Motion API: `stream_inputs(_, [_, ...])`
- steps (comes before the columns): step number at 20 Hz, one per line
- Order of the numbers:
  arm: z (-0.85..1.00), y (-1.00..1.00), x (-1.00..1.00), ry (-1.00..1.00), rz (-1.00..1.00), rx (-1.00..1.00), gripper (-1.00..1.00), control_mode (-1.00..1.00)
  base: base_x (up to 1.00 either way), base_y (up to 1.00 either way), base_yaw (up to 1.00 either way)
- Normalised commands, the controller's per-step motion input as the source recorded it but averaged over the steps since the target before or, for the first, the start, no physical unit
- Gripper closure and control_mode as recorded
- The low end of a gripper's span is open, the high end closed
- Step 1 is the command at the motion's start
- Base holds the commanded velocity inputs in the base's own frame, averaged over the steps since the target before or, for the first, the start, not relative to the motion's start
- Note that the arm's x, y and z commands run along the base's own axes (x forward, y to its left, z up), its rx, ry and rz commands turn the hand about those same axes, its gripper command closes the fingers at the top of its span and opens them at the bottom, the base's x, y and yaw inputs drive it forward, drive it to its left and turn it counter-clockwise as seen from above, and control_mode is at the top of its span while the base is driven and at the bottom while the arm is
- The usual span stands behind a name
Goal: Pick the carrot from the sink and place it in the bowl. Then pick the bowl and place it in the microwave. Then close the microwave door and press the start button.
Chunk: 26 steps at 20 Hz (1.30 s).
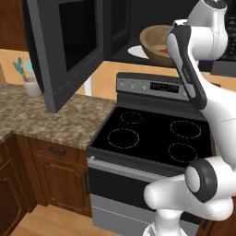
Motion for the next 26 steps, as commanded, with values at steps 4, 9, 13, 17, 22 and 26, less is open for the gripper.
stream_inputs(4, [0.01, -0.44, 0.67, 0.05, 0.0, 0.0, 1.0, -1.0, 0.0, 0.0, 0.0])
stream_inputs(9, [0.0, -0.35, 0.78, 0.01, 0.0, 0.0, 1.0, -1.0, 0.0, 0.0, 0.0])
stream_inputs(13, [0.0, -0.1, 0.81, 0.0, 0.0, 0.0, 1.0, -1.0, 0.0, 0.0, 0.0])
stream_inputs(17, [0.0, -0.14, 0.77, 0.02, 0.0, 0.0, 1.0, -1.0, 0.0, 0.0, 0.0])
stream_inputs(22, [0.0, -0.15, 0.8, 0.03, 0.0, 0.0, 1.0, -1.0, 0.0, 0.0, 0.0])
stream_inputs(26, [-0.09, -0.12, 0.7, 0.04, 0.03, 0.0, 1.0, -1.0, 0.0, 0.0, 0.0])
